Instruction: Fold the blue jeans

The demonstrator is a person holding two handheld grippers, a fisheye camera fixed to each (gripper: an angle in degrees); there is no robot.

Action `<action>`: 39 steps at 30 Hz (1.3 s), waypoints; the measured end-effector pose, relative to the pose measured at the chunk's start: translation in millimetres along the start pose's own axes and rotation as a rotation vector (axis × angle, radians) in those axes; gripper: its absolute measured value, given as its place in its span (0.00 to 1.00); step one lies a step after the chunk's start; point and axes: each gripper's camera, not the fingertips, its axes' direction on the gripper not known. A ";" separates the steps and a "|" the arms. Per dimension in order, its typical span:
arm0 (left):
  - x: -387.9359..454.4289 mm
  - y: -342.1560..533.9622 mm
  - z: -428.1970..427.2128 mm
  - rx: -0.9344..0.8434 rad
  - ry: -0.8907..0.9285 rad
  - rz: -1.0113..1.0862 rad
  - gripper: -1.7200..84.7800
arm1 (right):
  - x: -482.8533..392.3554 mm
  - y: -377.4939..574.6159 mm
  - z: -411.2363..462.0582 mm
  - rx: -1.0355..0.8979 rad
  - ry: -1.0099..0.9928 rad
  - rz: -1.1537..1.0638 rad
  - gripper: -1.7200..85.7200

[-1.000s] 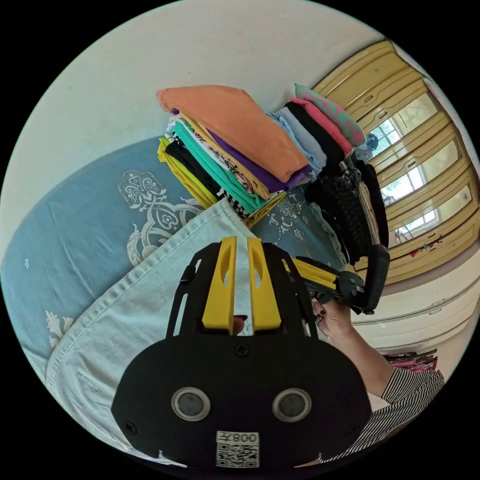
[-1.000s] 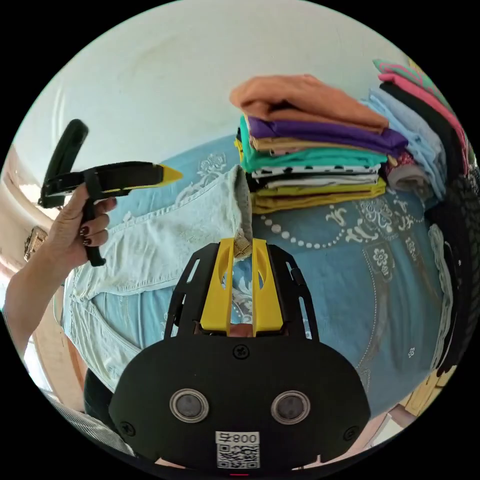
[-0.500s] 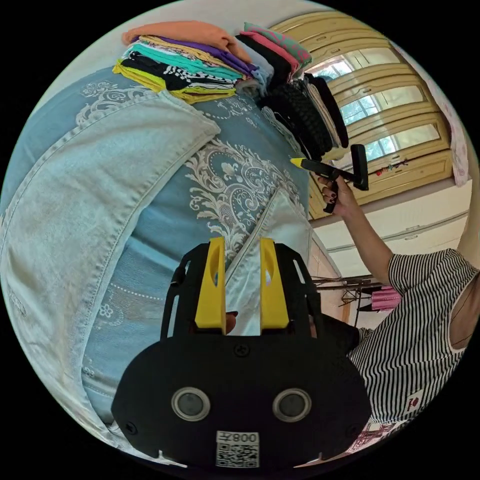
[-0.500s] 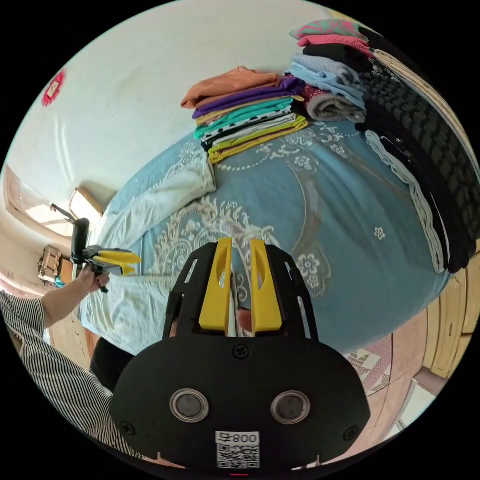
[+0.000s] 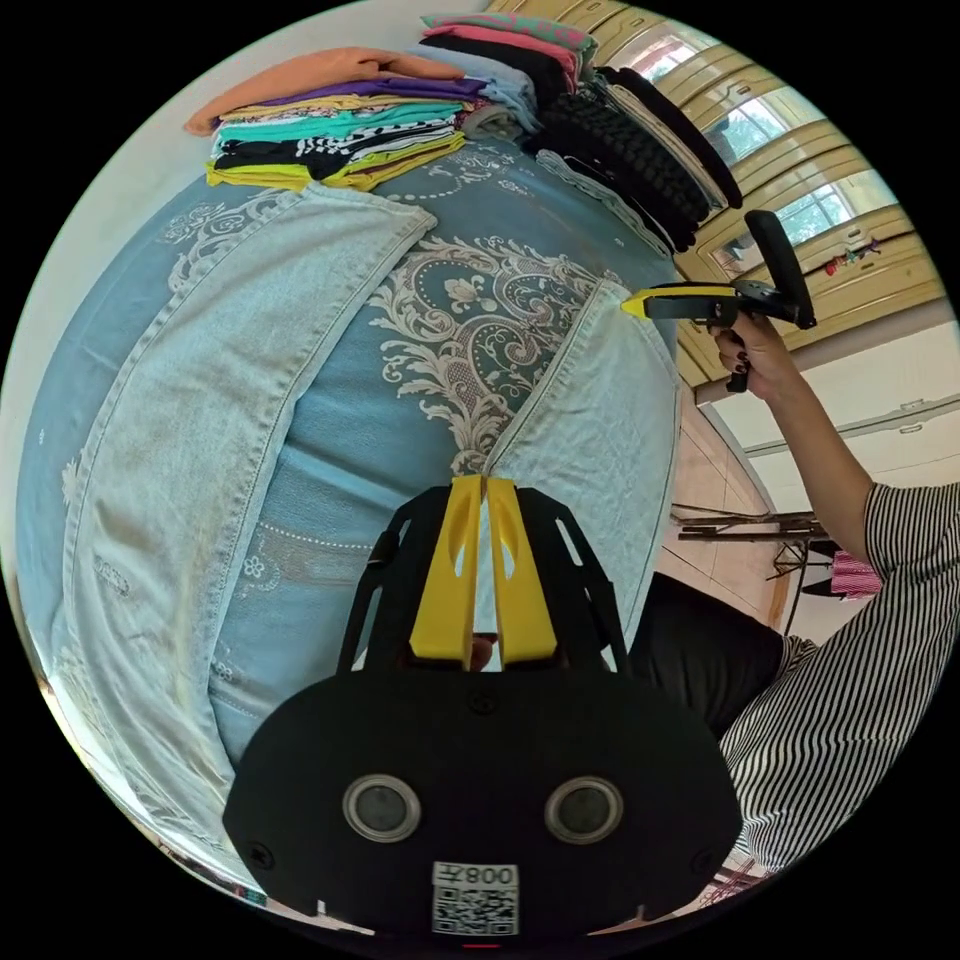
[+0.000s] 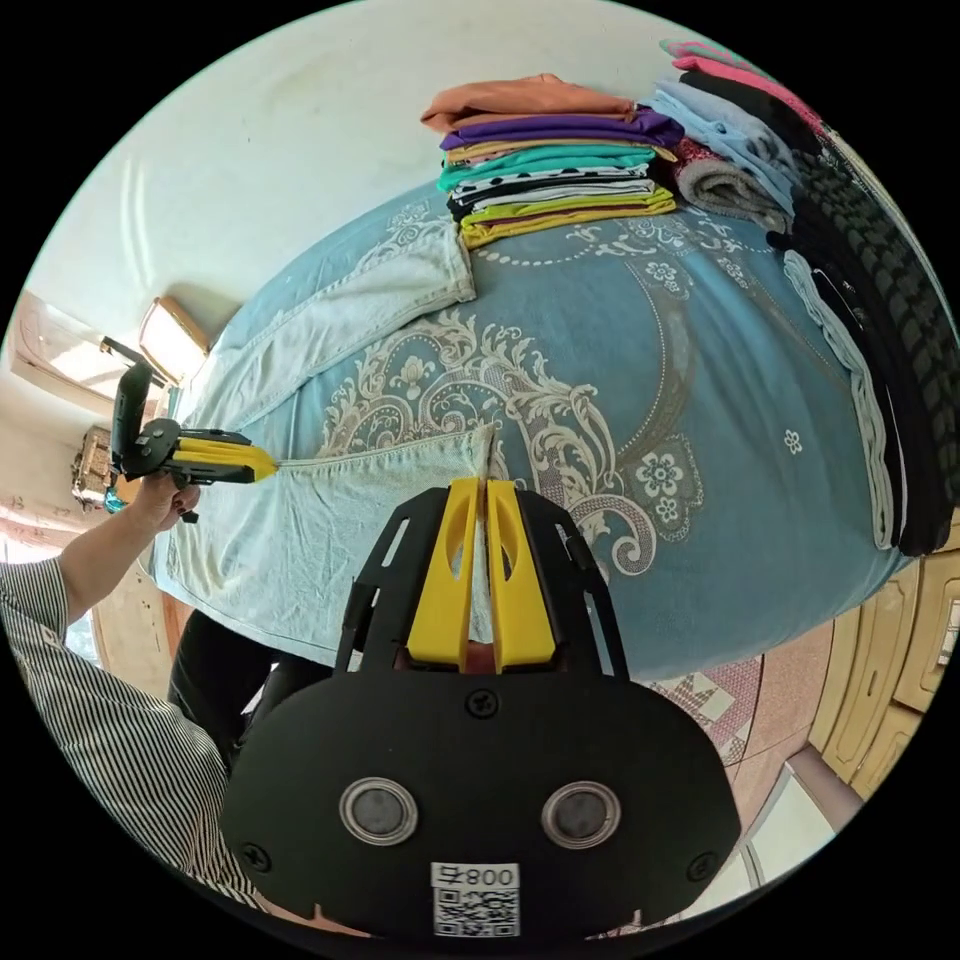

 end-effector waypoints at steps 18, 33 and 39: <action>-24.4 236.1 -68.9 0.125 0.061 -0.356 0.03 | -147.7 32.5 71.7 -0.006 -0.181 -0.059 0.02; -117.3 443.9 -149.1 0.315 -0.084 -0.722 0.02 | -455.6 -13.6 223.8 -0.188 -0.004 -0.626 0.02; -207.8 483.0 -178.5 0.310 -0.316 -0.866 0.02 | -583.4 -122.3 297.1 -0.106 -0.023 -0.704 0.02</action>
